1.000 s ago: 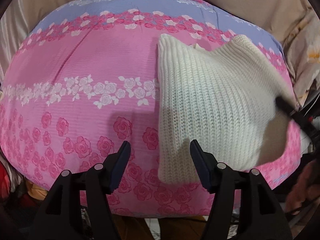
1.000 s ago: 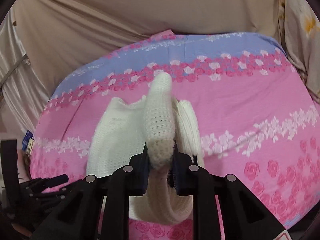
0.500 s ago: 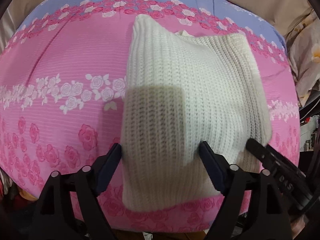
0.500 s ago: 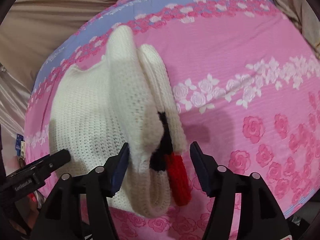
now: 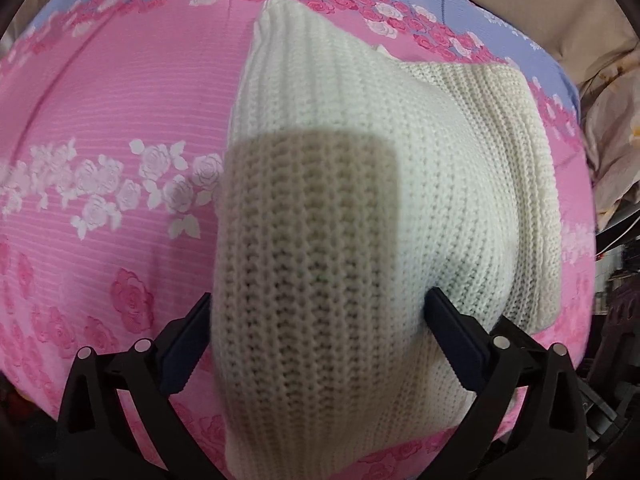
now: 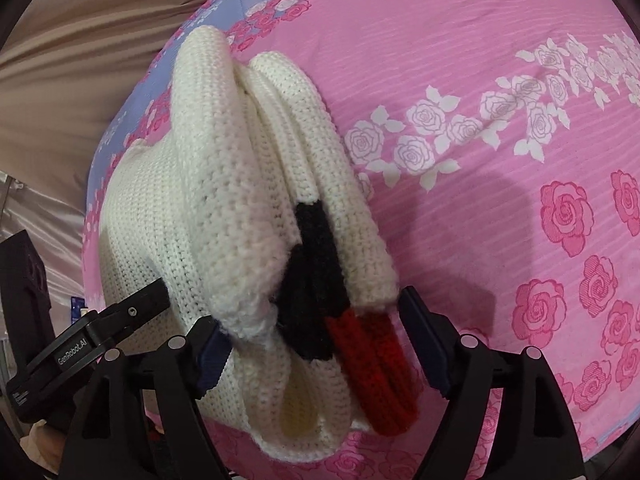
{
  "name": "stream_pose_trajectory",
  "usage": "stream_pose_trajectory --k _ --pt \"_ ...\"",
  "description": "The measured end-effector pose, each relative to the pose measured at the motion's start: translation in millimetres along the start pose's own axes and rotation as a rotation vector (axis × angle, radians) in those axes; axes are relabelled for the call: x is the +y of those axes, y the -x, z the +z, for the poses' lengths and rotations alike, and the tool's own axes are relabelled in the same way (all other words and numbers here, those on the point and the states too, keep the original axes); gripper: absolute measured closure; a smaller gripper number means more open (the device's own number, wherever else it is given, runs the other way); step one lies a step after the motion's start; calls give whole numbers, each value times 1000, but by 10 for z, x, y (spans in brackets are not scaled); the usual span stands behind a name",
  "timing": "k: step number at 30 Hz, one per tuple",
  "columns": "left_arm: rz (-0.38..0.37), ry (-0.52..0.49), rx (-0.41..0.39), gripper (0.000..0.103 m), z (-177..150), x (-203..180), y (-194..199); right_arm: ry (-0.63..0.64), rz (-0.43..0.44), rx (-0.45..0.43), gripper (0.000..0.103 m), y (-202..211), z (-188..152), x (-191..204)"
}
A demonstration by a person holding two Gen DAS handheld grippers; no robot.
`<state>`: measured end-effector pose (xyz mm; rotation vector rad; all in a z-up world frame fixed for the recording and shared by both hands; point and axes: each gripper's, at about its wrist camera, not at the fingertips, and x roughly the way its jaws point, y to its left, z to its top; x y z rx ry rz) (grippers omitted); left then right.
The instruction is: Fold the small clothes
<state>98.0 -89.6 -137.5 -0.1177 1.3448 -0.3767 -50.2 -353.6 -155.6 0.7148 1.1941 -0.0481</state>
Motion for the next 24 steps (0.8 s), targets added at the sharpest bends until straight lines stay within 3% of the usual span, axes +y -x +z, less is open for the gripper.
stream_pose_trajectory --k 4,5,6,9,11,15,19,22,24 --pt "-148 142 87 7 0 218 -90 -14 1 7 25 -9 36 25" --pt "-202 181 117 17 -8 259 -96 -20 12 15 32 -14 51 41" --pt "-222 188 133 20 -9 260 -79 -34 38 30 42 -21 63 42" --pt "-240 140 156 43 4 175 56 -61 75 36 61 14 77 59" --pt "-278 112 160 56 -4 110 212 -64 90 -6 65 131 57 108" --pt "-323 20 120 60 -83 -93 574 -48 125 -119 70 560 -36 195" --pt "-301 -95 86 57 -279 -347 671 5 37 -205 69 901 -175 211" --pt "-190 -138 141 53 -453 -393 321 -13 -26 -152 65 713 -291 -28" --pt "-110 -146 162 42 -580 -385 141 -38 -89 -93 63 489 -357 -155"
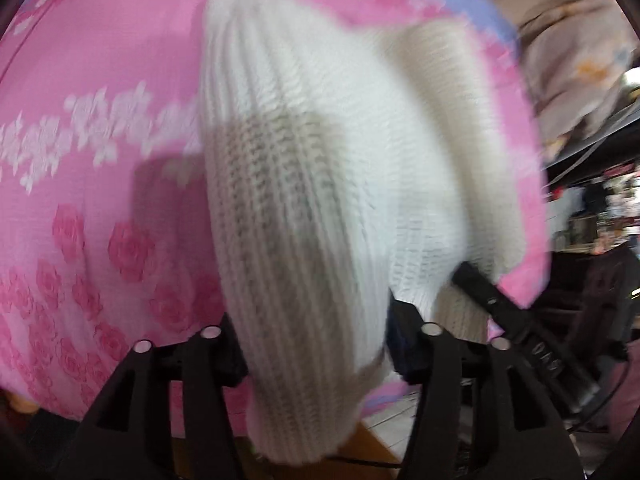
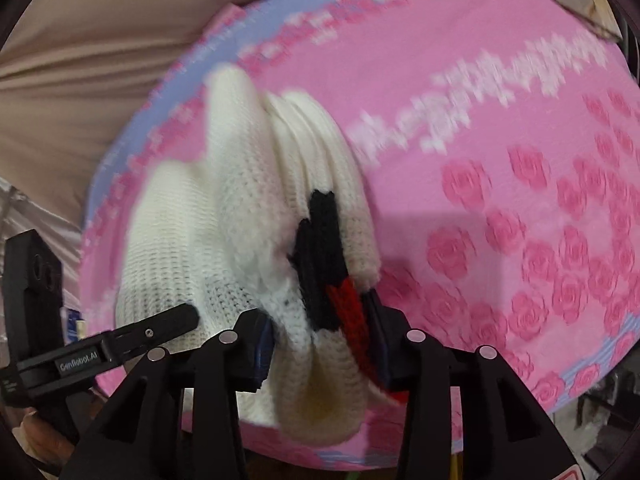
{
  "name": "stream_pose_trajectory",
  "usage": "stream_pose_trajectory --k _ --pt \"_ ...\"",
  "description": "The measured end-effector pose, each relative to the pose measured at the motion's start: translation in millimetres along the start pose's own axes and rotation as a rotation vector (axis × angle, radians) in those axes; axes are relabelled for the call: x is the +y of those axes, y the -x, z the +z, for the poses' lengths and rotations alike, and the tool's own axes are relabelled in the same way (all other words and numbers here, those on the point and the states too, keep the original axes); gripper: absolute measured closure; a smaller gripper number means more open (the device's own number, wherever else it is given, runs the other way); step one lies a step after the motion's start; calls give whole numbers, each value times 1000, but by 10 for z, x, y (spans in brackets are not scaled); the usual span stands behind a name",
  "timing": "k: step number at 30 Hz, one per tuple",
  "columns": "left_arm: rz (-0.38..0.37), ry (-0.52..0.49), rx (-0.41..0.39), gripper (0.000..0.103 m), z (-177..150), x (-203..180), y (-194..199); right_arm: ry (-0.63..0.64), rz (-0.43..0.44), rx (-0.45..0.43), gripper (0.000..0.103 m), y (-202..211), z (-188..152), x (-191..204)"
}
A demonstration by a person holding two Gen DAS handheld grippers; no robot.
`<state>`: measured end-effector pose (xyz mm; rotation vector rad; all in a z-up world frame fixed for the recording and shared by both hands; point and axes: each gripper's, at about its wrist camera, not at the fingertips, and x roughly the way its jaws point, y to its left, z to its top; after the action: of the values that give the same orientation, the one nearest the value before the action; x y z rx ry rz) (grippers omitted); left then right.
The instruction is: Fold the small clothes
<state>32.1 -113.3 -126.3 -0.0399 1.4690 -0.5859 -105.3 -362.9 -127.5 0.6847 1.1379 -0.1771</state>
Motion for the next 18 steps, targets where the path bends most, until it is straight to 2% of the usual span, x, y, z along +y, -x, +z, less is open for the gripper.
stream_pose_trajectory --k 1,2,3,4,6,8,13,14,15,16,17,18 --pt "19 -3 -11 33 -34 -1 -12 -9 -23 11 61 -41 -51 -66" --pt "61 -14 -36 29 -73 -11 8 -23 -28 9 57 -52 -84 -92" --pt "99 -26 -57 21 -94 -27 36 -34 -24 -7 49 -28 -101 -100" --pt "124 -36 -70 16 -74 -48 42 -36 -30 -28 44 14 -113 -96" --pt "150 -47 -81 14 -66 -71 58 -15 -28 -58 38 43 -85 -73" --pt "140 -29 -76 12 -23 -76 29 -10 -4 -40 36 1 -37 -67" --pt "12 84 -97 12 165 31 -86 -75 76 18 32 -233 61 -97" --pt "-22 108 -87 24 196 70 -95 -86 102 27 34 -237 70 -122" --pt "-90 127 -53 31 231 86 -101 -95 128 39 50 -243 86 -125" --pt "-96 128 -38 42 238 82 -72 -98 169 54 65 -245 103 -120" --pt "-96 111 -31 52 273 54 -29 -102 197 66 73 -221 118 -107" --pt "-106 76 -30 54 299 -14 67 -96 207 60 77 -166 130 -73"
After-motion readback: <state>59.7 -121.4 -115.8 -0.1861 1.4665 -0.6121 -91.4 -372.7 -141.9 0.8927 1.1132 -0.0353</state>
